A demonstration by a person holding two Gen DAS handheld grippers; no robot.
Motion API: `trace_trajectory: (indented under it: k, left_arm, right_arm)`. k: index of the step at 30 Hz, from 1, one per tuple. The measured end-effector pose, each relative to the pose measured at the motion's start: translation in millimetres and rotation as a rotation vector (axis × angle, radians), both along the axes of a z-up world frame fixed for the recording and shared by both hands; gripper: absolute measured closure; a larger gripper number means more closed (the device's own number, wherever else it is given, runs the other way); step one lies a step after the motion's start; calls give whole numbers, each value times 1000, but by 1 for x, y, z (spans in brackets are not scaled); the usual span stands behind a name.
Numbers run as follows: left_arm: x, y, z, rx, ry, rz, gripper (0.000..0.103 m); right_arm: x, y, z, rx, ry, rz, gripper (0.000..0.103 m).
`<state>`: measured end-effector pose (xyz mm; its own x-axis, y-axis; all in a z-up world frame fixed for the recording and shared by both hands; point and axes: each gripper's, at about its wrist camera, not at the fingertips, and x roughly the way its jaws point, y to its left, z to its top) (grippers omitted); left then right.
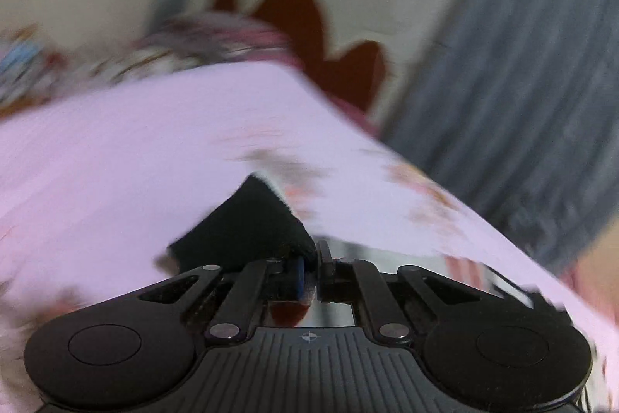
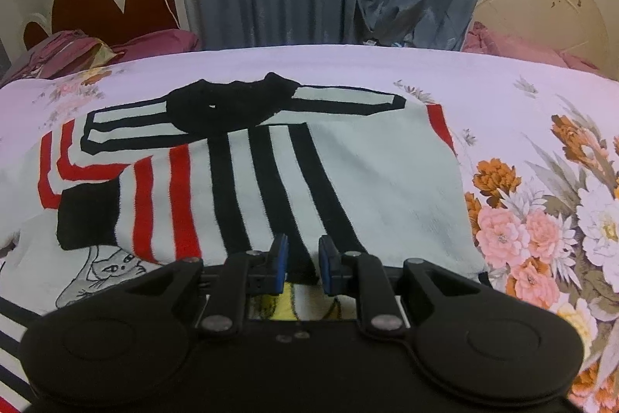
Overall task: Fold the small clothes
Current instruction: 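Carry the cuff across the sweater body and release it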
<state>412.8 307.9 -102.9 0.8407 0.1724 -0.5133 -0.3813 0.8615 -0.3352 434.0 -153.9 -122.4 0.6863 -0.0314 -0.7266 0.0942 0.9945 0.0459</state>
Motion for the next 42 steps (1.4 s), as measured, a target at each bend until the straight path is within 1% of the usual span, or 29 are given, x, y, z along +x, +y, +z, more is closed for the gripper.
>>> trace_trajectory:
  k: [1,2,4,7,12,15,16,20,24,27,28,29,30,32,34,37,38,40,42]
  left_arm:
    - [10,-21,6,27,-1,-52,98]
    - [19,-37,10,36,-2,-87,98]
    - [36,-72,13,32,0,-156,98]
    - [57,-121,10,47,31,-243,98]
    - [77,-201,0,123,99,-379,98]
    - [78,-245,1,181,109,-470,98]
    - [80,-261,1,211,119,-498,98]
    - [86,-303,-4,260,167,-571,98]
    - [98,-338,-17,276,231,-632,98]
    - [99,-362,-25,328,249,-663,97]
    - [101,-369,-29,338,244,-685,94]
    - [99,-372,-29,329,234,-706,83]
    - [96,-375,-28,311,215,-733,68]
    - [87,-381,-25,293,168,-779,56]
    - [77,-381,-21,301,141,-796,55]
    - [57,-358,-7,314,112,-756,55]
    - [47,-342,-3,315,99,-721,55]
    - [31,-304,0,305,110,-646,55]
    - [13,-267,-1,326,109,-569,56]
  right_arm:
    - [1,-3,-1,15,-3,3,86]
    - [1,-5,-2,26,-5,7,86]
    - [1,-11,-2,43,-9,16,86]
    - [1,-22,-1,69,-22,19,85]
    - [-4,-38,2,103,-38,26,85]
    - [-11,-55,5,141,-47,0,85]
    - [-13,-60,5,160,-50,-12,85]
    - [-21,-77,5,197,-50,-32,85]
    - [-24,-87,4,227,-39,-50,85]
    - [-25,-90,4,243,-35,-52,77]
    - [-26,-90,4,245,-36,-55,72]
    - [-27,-91,5,246,-38,-57,68]
    - [-27,-91,5,247,-38,-56,67]
    - [-26,-89,5,248,-34,-53,67]
    - [-24,-85,5,251,-33,-47,67]
    - [-19,-74,6,255,-34,-26,67]
    - [-17,-69,6,260,-35,-13,67]
    - [-12,-56,6,267,-38,17,67]
    - [-6,-43,5,272,-39,40,67]
